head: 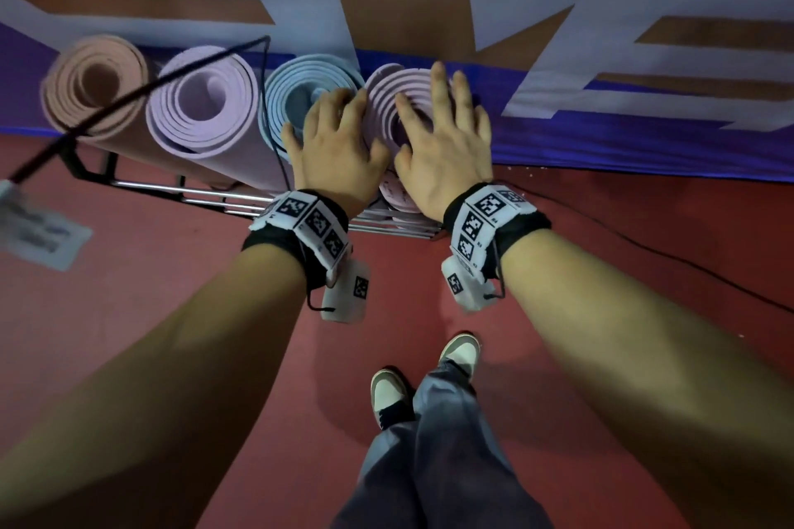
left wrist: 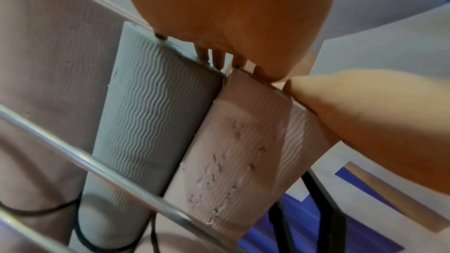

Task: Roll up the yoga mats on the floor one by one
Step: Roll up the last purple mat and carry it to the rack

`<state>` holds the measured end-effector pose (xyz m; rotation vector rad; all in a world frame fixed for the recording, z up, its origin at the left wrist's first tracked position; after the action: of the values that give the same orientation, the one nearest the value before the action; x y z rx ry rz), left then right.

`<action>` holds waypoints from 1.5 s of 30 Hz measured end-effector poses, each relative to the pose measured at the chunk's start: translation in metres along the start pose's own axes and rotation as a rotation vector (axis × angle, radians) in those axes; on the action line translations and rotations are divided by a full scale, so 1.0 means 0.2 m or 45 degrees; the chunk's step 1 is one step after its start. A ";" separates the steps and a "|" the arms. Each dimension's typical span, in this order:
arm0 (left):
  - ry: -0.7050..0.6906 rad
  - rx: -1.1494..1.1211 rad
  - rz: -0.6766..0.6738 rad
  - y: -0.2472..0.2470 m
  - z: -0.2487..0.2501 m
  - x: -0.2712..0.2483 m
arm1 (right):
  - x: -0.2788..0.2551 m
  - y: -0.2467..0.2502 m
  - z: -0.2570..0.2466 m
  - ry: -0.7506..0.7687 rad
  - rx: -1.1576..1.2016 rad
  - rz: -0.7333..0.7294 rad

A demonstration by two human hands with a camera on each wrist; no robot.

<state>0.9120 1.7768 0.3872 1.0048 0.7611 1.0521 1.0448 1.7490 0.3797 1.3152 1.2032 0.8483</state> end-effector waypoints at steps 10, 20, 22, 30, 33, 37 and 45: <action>-0.086 -0.041 -0.141 0.02 -0.05 -0.01 | -0.02 0.10 -0.06 0.148 0.015 0.088; -0.124 0.450 -0.186 0.00 -0.19 -0.05 | -0.08 0.00 -0.14 0.267 -0.056 -0.087; -0.148 0.476 -0.107 0.01 -0.20 0.00 | -0.09 0.02 -0.13 0.302 -0.063 -0.097; -0.144 0.416 -0.047 -0.01 -0.22 0.05 | -0.18 -0.06 -0.09 0.404 -0.107 -0.040; -0.188 0.433 -0.108 0.04 -0.19 0.07 | -0.16 -0.04 -0.11 0.391 -0.029 -0.056; -0.214 0.449 -0.091 0.02 -0.22 0.08 | -0.19 -0.02 -0.07 0.399 0.127 0.072; -0.231 0.465 -0.172 0.00 -0.22 0.08 | -0.15 -0.12 -0.13 0.288 -0.157 -0.105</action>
<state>0.8792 1.8052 0.3701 1.3205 0.8758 0.7067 1.0086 1.7236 0.3653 1.0839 1.3487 1.0145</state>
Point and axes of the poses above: each hand's wrist, its own x-axis towards the middle knuckle, its own y-axis out of the back of the hand, z = x × y, the point moved 8 cm from there along x, towards the middle knuckle, and after that the axes turned 10 degrees about -y, right-handed, at the moved point
